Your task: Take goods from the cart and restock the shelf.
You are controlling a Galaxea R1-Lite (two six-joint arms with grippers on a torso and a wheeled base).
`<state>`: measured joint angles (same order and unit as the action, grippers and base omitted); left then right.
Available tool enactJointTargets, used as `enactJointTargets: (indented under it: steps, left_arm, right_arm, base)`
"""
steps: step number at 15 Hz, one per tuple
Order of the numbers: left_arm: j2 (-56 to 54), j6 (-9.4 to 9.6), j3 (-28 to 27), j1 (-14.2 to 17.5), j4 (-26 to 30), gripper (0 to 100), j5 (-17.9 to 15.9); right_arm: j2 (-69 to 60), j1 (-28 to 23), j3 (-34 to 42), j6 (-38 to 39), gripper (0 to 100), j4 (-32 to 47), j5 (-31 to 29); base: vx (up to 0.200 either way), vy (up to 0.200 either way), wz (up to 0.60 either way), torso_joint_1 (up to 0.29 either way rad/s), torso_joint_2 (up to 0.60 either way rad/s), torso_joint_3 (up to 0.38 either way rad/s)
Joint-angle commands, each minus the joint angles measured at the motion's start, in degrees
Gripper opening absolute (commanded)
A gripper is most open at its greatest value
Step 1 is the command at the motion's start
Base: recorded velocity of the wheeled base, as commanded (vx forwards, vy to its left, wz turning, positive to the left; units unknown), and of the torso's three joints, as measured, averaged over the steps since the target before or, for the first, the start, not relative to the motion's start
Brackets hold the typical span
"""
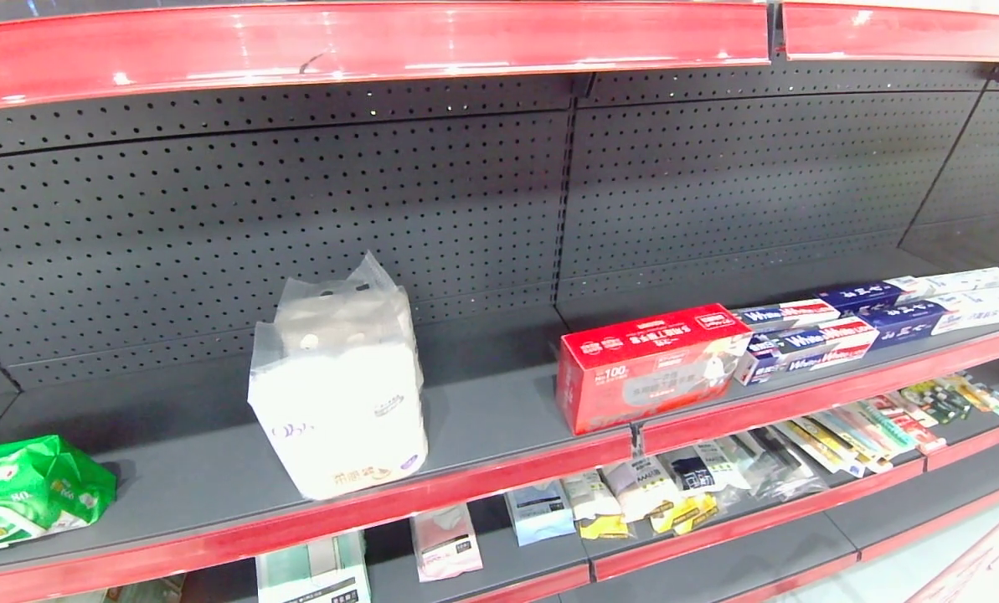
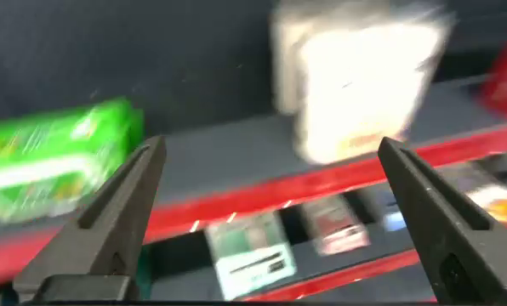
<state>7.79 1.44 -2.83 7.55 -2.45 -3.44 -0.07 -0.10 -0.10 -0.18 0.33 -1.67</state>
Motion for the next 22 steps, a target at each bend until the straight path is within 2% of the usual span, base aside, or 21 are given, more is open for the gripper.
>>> enactJointTargets:
  steps: [1,2,3,8,17,22]
  left_arm:
    - [-2.34,-0.65,2.83,0.01,-0.45,100,1.59]
    - [-2.34,-0.30,2.83,0.01,1.75,100,4.05]
    - [-2.34,-1.17,2.83,0.01,2.71,100,7.39]
    - [-2.34,-1.17,2.83,0.01,2.27,100,6.78]
    - [-2.25,-1.09,2.83,0.01,2.27,100,6.78]
    - [-2.25,-1.09,2.83,0.01,2.27,100,6.78]
  right_arm:
    - [0.07,0.01,0.01,0.01,100,0.02,0.00]
    - [0.07,0.01,0.01,0.01,100,0.02,0.00]
    - [0.07,0.01,0.01,-0.26,100,0.02,0.00]
    - [0.07,0.01,0.01,-0.34,100,0.02,0.00]
    - [0.07,0.10,0.01,-0.43,100,0.02,0.35]
    - [0.07,0.10,0.01,-0.26,100,0.02,0.35]
  base:
    - [0.000,0.000,0.00,0.000,0.00,0.000]
    - [0.000,0.000,0.00,0.000,0.00,0.000]
    - [0.000,0.000,0.00,0.000,0.00,0.000]
    - [0.000,0.000,0.00,0.000,0.00,0.000]
    - [0.000,0.000,0.60,0.004,0.00,0.002]
    - [0.000,0.000,0.00,0.000,0.00,0.000]
